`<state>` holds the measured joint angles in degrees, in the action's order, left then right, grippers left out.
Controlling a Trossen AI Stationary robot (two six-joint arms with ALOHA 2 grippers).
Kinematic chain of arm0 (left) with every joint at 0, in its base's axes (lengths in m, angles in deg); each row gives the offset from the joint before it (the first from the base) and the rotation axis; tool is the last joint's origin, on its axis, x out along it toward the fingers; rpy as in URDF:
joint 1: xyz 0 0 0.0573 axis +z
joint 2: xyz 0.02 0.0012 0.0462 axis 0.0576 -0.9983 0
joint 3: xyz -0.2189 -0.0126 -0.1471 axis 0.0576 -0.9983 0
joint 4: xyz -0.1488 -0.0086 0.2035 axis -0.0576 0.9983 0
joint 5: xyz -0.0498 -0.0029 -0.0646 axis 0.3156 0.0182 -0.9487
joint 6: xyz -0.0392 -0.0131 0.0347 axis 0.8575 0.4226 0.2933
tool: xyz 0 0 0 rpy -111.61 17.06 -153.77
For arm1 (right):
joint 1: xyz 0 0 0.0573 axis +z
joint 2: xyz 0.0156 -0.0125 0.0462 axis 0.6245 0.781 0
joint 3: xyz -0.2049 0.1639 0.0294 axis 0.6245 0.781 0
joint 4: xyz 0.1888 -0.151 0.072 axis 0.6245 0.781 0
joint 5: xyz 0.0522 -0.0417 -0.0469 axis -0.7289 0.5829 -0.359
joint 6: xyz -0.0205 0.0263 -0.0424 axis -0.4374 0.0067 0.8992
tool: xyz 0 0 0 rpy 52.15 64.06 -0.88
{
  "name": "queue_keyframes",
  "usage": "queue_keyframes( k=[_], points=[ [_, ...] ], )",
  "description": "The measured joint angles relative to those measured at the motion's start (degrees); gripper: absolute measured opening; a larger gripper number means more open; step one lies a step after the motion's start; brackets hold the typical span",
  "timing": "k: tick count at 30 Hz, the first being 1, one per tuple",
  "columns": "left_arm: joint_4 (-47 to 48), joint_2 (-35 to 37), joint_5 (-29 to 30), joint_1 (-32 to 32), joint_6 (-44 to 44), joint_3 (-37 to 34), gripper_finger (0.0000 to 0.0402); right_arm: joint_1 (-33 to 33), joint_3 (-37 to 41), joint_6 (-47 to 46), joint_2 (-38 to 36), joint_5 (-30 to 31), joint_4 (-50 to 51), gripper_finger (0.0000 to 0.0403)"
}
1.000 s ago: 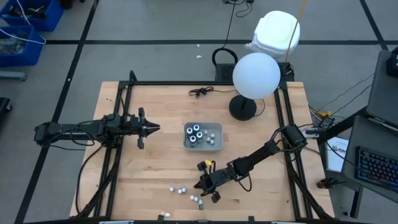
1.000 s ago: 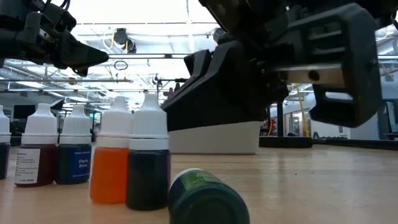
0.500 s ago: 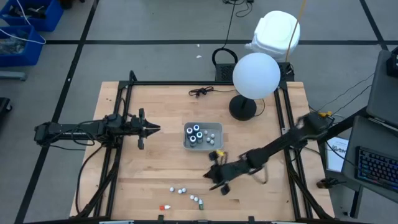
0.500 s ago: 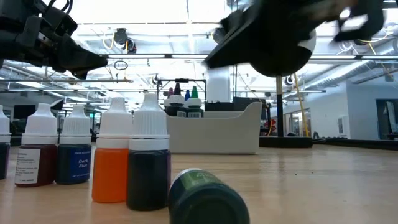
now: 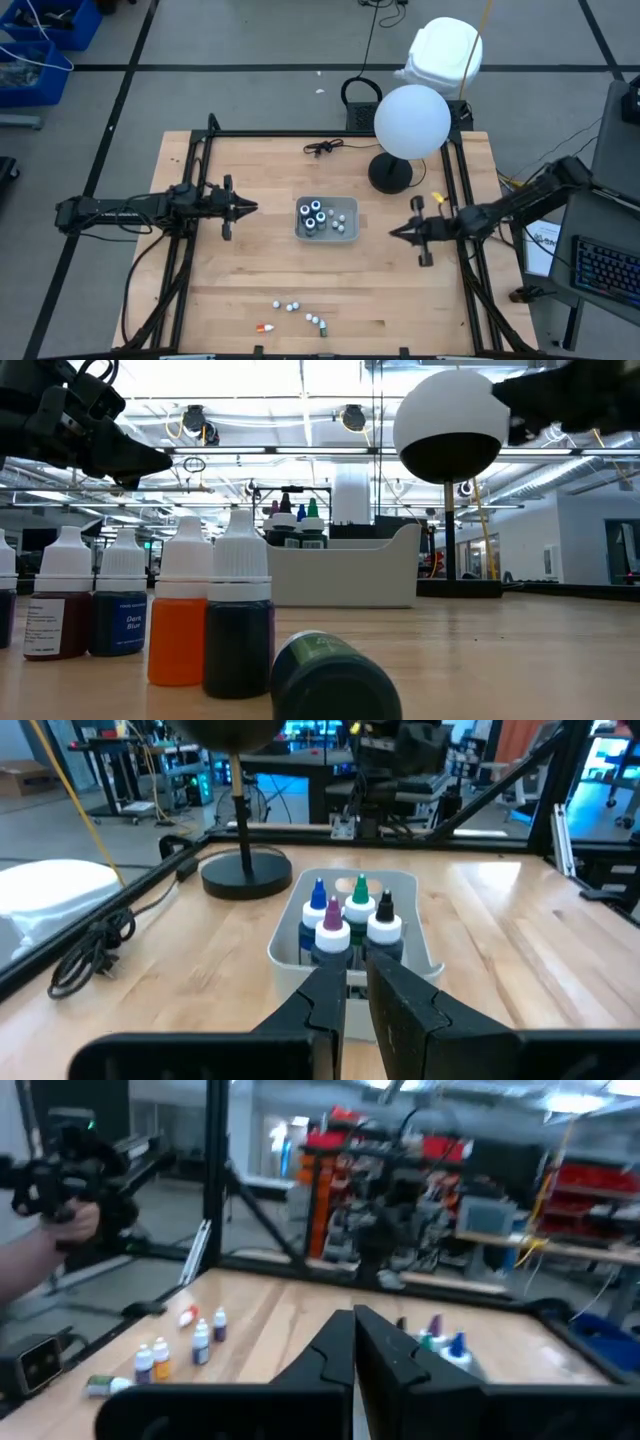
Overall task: Pick & Place food coloring
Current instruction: Put the left small violet food coloring bottle into the gray bin
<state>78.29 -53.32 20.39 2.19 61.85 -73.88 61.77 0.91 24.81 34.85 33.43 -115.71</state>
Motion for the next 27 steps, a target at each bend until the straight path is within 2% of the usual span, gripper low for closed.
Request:
queue_keyframes(
  k=[3, 7, 12, 14, 17, 21, 24, 27],
  points=[
    [0.69, -0.02, 0.04, 0.01, 0.21, 0.0, 0.0051, -0.95, 2.98, 1.11, -4.27, 1.6, -2.13, 0.0],
    [3.13, -0.35, -0.01, -0.14, 1.57, 1.15, 0.0051, -1.37, 4.67, 4.48, -5.95, 1.48, -4.23, 0.0],
    [9.73, -6.73, 1.58, -4.61, 4.54, 8.98, 0.0051, -1.48, 4.81, 8.4, -6.11, 1.58, -4.96, 0.0],
    [12.01, -11.12, 4.61, -8.01, 4.76, 14.18, 0.0051, -1.48, 4.83, 8.85, -6.11, 1.58, -4.94, 0.0],
    [19.6, -19.16, 13.33, -13.92, 5.21, 24.14, 0.0051, -1.48, 4.88, 9.69, -6.11, 1.58, -4.94, 0.0],
    [38.38, -32.6, 26.73, -21.63, 11.25, 40.44, 0.0051, -1.43, 4.92, 8.59, -6.11, 1.29, -4.74, 0.0],
    [50.86, -43.69, 28.86, -27.23, 16.61, 52.41, 0.0051, -1.43, 4.92, 8.79, -6.11, 1.27, -4.7, 0.0],
    [60.12, -54.5, 26.86, -32.24, 18.57, 62.01, 0.0051, -1.43, 4.94, 10.12, -6.11, 1.23, -4.72, 0.0]
  ],
)
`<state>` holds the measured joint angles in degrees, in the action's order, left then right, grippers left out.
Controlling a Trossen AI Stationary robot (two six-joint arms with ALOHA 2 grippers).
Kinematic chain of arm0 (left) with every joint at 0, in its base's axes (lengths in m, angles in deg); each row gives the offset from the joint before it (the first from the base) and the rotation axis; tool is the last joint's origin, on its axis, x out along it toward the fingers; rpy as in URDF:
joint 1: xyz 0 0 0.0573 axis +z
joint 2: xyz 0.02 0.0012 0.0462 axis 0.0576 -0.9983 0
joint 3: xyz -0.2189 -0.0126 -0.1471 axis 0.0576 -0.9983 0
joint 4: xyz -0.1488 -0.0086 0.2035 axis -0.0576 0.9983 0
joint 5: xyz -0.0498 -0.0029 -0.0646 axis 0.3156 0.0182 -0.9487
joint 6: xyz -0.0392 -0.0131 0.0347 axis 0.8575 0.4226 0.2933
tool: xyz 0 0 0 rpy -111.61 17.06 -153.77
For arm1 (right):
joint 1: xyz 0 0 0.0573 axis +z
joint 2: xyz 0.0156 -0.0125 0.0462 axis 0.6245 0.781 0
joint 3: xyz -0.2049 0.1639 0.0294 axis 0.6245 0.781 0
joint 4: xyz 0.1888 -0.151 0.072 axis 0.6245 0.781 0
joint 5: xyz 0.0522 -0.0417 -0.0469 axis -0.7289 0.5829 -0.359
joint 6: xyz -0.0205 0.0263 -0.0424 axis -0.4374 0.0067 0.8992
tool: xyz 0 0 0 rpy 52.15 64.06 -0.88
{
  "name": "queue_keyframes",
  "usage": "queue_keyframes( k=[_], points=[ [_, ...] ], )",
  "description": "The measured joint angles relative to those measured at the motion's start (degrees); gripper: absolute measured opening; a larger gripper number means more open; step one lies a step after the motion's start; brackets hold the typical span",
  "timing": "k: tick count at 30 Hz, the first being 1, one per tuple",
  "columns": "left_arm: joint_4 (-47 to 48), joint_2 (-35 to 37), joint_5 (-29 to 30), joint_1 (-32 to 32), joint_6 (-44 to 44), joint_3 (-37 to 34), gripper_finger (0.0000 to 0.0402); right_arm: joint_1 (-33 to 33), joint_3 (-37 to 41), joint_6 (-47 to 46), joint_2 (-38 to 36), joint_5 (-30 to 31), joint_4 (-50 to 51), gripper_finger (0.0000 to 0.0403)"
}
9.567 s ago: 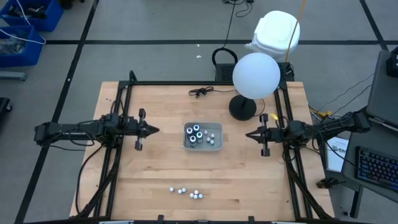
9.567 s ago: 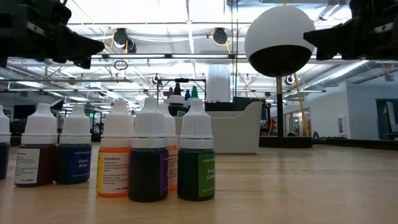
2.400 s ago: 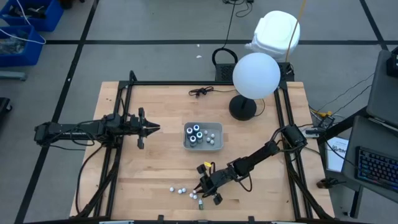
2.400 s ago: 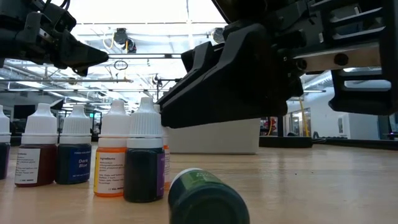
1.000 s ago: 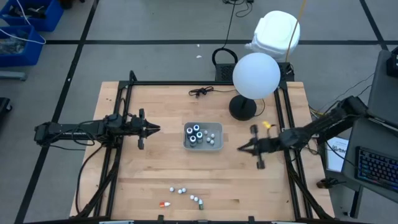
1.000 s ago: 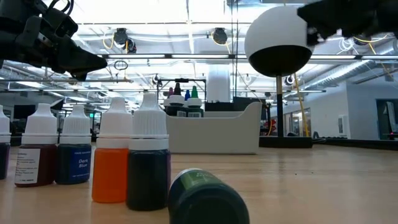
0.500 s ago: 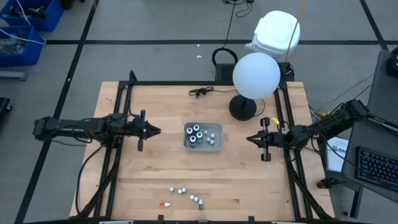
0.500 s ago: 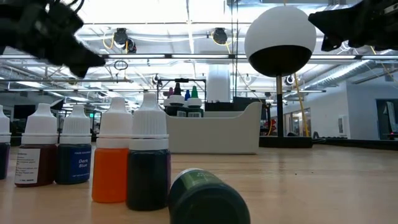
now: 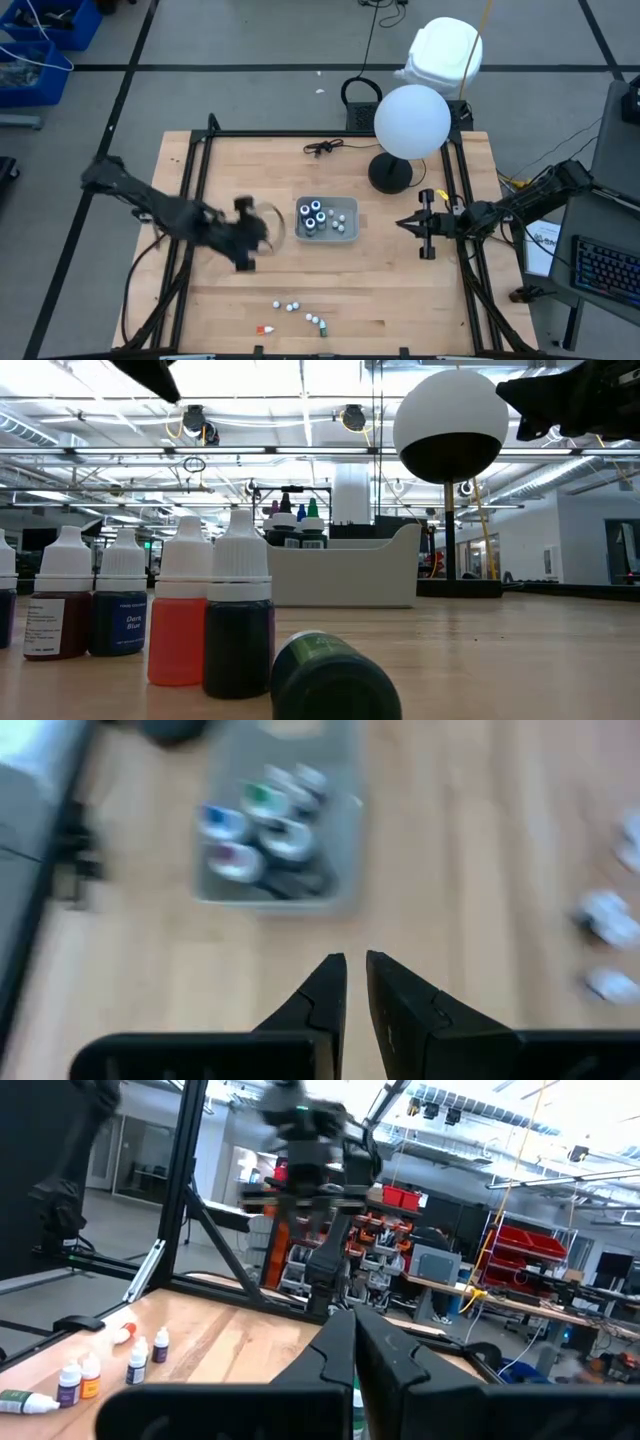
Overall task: Pick & Place food coloring
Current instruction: Put the left small violet food coloring bottle into the gray bin
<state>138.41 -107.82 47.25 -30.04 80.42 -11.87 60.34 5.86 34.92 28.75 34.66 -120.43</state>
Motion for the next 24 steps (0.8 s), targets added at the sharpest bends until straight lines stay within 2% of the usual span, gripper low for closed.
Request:
queue_keyframes(
  k=[4, 8, 13, 16, 24],
  points=[
    [5.76, -13.1, -7.88, -4.53, 3.46, 9.61, 0.0051, 0.0, 0.04, 0.19, 0.0, 0.13, -0.56, 0.0],
    [6.0, -23.87, -10.94, -7.16, 8.22, 16.59, 0.0051, 0.0, 0.04, 0.21, 0.0, 0.13, -0.87, 0.0],
    [8.33, -33.12, -20.29, -8.3, 10.54, 23.51, 0.0063, 0.0, 0.11, -0.25, 0.0, 0.15, -0.87, 0.0],
    [10.43, -35.97, -23.42, -8.3, 12.29, 25.37, 0.0095, 0.0, 0.09, -0.23, 0.0, 0.17, -0.87, 0.0],
    [10.53, -38.6, -24.54, -9.11, 16.92, 25.4, 0.0205, 0.0, 0.11, -0.2, 0.02, 0.22, -0.87, 0.0]
  ],
)
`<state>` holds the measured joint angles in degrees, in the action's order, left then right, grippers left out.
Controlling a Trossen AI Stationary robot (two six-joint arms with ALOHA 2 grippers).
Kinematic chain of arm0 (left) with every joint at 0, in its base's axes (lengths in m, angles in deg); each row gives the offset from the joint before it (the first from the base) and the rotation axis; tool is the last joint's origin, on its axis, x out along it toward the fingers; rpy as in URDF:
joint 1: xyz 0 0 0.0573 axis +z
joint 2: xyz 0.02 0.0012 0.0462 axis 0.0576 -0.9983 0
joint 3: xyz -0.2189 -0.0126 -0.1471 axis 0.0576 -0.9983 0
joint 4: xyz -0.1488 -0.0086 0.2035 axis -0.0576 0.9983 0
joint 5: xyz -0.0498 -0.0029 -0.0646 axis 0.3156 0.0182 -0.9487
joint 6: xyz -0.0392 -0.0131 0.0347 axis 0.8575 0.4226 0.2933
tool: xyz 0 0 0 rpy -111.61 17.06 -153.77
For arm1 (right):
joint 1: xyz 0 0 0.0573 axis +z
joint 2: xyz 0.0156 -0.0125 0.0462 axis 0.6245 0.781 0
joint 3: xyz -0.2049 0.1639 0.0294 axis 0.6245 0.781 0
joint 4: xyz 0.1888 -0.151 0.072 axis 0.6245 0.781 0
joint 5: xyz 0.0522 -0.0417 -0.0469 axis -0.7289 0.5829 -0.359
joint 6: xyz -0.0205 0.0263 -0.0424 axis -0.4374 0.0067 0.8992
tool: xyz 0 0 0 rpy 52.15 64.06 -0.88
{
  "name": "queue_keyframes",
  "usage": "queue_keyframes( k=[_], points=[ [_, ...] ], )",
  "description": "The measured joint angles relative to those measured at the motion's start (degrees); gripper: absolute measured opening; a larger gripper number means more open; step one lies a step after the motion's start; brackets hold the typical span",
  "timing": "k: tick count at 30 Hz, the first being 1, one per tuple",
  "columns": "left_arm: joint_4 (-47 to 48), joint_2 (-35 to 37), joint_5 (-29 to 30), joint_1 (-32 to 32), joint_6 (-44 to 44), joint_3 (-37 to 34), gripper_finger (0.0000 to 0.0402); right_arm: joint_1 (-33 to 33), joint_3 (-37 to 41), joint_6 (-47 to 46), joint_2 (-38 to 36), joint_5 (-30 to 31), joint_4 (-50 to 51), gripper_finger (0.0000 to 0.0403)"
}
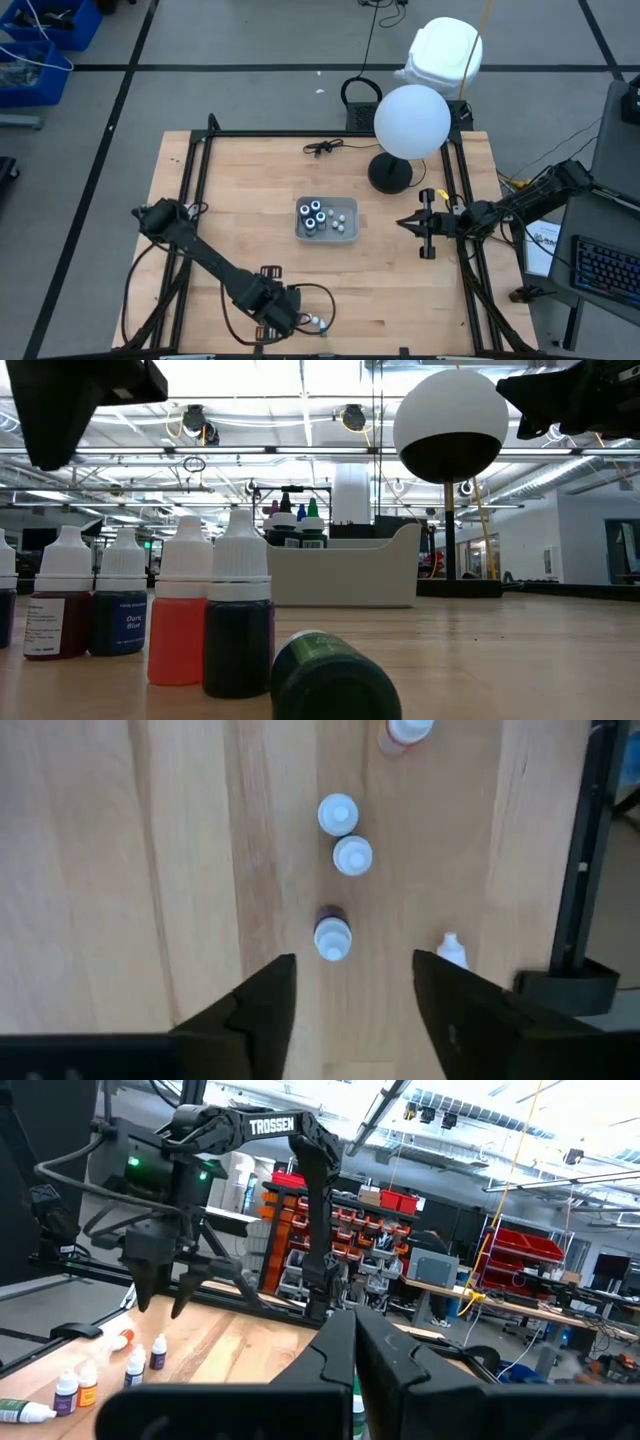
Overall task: Pick & Place food coloring
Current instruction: Put the left small violet food coloring bottle into the gray bin
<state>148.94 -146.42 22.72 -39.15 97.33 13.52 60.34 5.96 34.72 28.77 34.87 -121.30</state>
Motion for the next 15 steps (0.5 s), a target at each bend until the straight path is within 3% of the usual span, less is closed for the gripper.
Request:
queue_keyframes(
  k=[6, 15],
  points=[
    [-0.11, -1.31, 0.89, -0.64, -0.93, 0.0, 0.0238, 0.03, 0.0, -0.1, 0.0, 0.01, 0.02, 0.0],
    [-5.21, -2.23, -0.72, -0.6, -2.5, -4.56, 0.0214, 0.04, 0.0, -0.22, 0.02, 0.02, 0.13, 0.0]
  ],
)
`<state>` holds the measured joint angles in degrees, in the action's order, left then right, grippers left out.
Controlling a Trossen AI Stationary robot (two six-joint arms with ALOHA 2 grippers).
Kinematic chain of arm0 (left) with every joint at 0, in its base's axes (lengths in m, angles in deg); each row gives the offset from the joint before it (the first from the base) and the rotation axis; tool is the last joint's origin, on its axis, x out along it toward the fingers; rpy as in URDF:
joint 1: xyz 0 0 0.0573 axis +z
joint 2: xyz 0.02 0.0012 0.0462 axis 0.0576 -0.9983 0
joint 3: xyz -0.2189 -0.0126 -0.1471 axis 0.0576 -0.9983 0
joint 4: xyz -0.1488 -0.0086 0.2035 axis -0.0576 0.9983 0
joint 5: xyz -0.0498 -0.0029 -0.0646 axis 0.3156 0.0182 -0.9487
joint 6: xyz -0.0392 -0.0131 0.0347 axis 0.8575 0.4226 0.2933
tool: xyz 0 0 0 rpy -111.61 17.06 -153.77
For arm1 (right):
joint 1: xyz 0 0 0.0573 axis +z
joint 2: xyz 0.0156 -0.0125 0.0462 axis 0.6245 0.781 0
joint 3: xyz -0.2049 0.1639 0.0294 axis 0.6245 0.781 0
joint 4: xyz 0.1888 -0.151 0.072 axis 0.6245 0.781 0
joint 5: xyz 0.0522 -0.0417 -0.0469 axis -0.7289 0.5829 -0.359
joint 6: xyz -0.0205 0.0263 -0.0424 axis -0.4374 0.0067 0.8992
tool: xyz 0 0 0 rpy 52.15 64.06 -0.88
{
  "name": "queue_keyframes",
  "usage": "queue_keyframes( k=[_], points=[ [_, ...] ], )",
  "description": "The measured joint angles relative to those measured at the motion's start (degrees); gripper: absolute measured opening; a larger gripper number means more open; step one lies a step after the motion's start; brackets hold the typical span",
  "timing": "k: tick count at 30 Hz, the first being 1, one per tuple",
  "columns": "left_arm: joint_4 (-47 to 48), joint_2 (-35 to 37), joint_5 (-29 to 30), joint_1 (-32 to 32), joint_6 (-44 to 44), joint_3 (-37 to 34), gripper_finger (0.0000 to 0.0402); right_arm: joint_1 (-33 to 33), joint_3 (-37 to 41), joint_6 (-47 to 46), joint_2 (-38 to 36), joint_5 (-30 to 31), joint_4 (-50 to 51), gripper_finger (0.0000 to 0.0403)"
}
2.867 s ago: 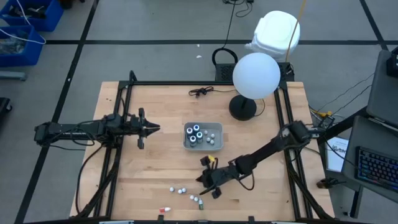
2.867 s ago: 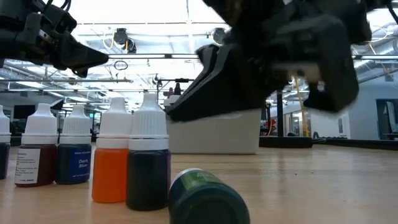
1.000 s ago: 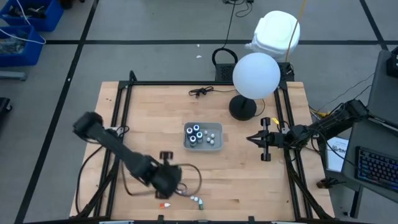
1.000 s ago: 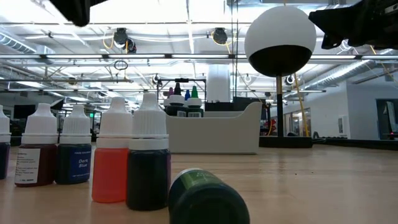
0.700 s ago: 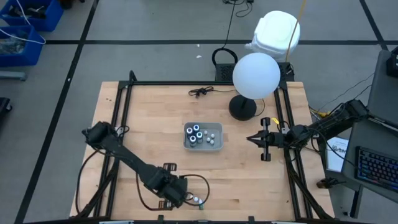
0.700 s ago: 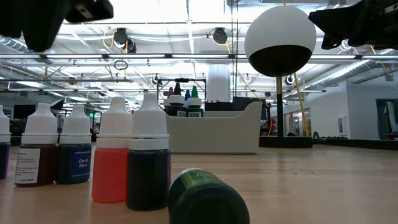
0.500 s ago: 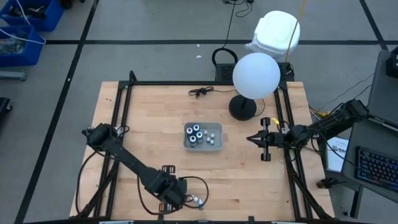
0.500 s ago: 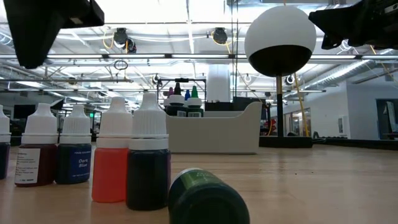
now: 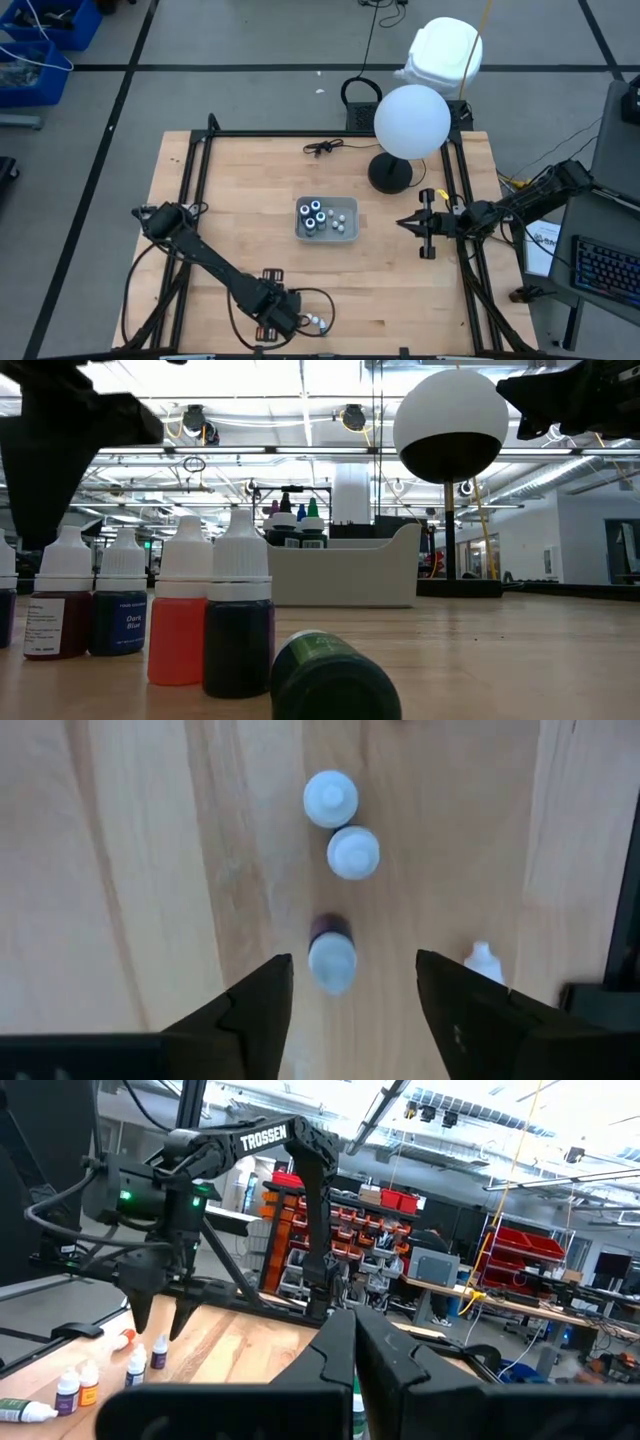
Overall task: Pick & Place food coloring
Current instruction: Put the left small violet food coloring bottle into the gray bin
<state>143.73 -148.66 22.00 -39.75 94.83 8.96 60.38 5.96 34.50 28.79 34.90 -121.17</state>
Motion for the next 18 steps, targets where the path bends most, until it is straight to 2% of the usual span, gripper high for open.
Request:
queue_keyframes(
  k=[8, 18],
  points=[
    [-3.15, 0.0, -0.63, 0.04, 0.0, -2.84, 0.0193, 0.0, 0.0, 0.0, -0.01, 0.02, -0.02, 0.0],
    [-4.73, 0.02, -1.67, 0.57, 0.07, -5.4, 0.0191, 0.0, 0.0, 0.1, 0.0, 0.04, -0.04, 0.0]
  ],
)
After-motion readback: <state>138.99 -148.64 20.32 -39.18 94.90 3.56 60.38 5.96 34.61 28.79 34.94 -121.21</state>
